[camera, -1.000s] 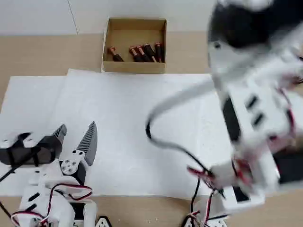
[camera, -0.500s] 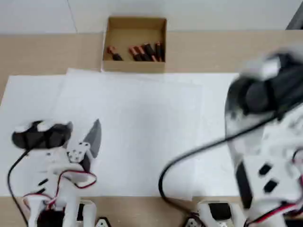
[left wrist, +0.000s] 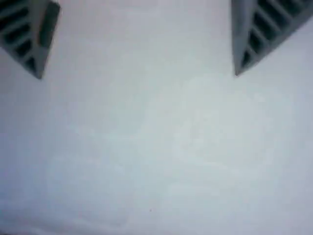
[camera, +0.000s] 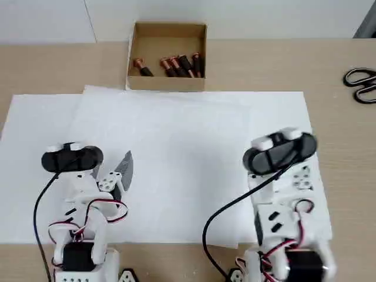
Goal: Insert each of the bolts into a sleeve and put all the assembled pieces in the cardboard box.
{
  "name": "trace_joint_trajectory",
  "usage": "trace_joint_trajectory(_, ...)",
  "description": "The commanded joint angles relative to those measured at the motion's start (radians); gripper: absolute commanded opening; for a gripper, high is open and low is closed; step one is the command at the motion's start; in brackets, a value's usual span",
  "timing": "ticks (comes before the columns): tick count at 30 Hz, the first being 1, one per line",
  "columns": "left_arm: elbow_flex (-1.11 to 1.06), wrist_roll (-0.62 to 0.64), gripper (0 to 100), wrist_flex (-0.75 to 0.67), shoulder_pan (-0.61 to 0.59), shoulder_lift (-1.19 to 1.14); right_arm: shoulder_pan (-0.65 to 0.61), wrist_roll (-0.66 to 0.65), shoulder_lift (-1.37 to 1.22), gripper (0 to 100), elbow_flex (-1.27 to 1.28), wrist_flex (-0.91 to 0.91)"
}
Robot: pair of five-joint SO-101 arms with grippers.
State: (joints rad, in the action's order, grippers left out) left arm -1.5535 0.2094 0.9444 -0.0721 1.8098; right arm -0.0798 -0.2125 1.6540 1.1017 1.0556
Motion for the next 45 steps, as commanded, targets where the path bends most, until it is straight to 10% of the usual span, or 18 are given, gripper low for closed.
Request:
trace_joint_trajectory(1,-0.013,-0.008,24,-0.029,-0.005,0.009,0.008,-0.002,0.162,17.8,0.213,-0.134)
trace_joint_trajectory(45,-0.125,-0.006,24,-0.028,-0.005,0.009,0.001,0.002,0.145,17.8,0.583,-0.137)
